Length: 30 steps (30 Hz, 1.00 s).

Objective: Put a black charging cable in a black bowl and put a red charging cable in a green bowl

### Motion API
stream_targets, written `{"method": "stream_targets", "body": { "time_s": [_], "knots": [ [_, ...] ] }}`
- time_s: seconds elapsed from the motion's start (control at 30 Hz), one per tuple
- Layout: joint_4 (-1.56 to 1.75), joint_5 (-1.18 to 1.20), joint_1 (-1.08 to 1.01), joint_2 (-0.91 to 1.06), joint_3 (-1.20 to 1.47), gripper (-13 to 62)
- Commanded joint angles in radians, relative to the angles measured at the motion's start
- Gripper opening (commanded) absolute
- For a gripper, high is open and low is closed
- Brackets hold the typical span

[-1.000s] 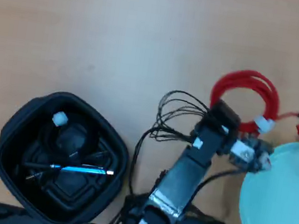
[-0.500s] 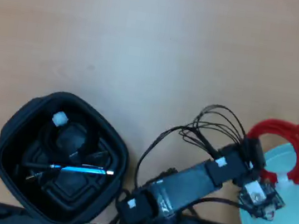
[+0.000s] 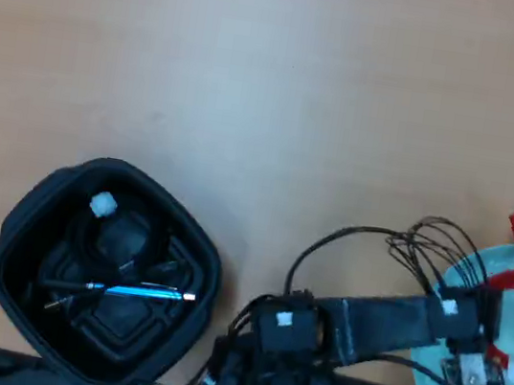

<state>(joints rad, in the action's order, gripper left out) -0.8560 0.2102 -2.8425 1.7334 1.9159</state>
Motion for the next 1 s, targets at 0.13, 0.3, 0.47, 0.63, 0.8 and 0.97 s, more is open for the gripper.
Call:
{"method": "stream_targets", "body": {
  "time_s": [0.13,0.3,0.47,0.63,0.8,0.97],
  "knots": [
    [0.109,-0.002,-0.048,0.018,0.009,-6.6],
    [0.118,-0.003,-0.057,0.011,0.0,-6.4],
    [0.198,-0.005,-0.084,0.009,0.017,-6.0],
    [0.33,-0.003,-0.083,0.014,0.112,-5.4],
    [0.325,0.003,-0.072,0.012,0.118,-5.4],
    [0.327,0.002,-0.066,0.012,0.146,-4.7]
  ]
}}
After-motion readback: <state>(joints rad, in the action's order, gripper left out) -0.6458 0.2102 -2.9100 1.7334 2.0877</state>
